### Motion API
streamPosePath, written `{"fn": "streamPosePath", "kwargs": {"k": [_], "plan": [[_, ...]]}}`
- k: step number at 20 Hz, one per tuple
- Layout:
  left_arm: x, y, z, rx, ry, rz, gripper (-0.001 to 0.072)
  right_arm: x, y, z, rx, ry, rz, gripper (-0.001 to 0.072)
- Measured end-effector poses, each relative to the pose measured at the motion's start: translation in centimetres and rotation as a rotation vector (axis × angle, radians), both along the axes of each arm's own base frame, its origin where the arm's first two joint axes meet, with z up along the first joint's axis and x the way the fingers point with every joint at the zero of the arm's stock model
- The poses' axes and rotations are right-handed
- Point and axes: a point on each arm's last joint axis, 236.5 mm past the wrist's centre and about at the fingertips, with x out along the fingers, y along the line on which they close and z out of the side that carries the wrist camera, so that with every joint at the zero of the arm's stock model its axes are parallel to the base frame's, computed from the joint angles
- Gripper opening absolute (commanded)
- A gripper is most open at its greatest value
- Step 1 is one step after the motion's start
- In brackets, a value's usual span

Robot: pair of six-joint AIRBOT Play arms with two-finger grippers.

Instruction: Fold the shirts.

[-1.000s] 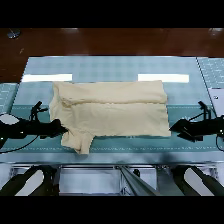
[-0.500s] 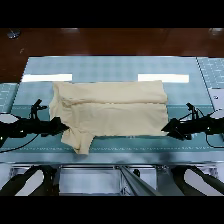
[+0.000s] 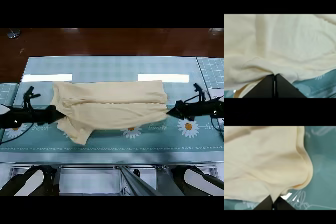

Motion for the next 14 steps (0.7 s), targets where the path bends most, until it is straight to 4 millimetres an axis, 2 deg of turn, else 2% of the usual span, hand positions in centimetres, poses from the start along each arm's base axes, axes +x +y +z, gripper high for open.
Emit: {"fn": "streamPosePath", "kwargs": {"k": [3, 6, 10, 14], "plan": [[4.0, 1.2, 1.7, 0.012, -0.041, 0.034, 0.0018, 3.6, -0.4, 2.5, 0.019, -0.082, -0.015, 0.0015], [8.2, 1.4, 1.9, 0.007, -0.036, 0.037, 0.0018, 7.5, -0.2, 3.5, 0.047, -0.137, -0.017, 0.0015], [14.1, 1.0, 1.8, -0.006, -0.035, 0.035, 0.0019, 12.4, 0.2, 2.9, 0.067, -0.15, -0.022, 0.0015], [18.9, 1.5, 1.8, -0.009, -0.046, 0.042, 0.0018, 15.9, -0.1, 1.2, 0.076, -0.126, -0.043, 0.0015]]}}
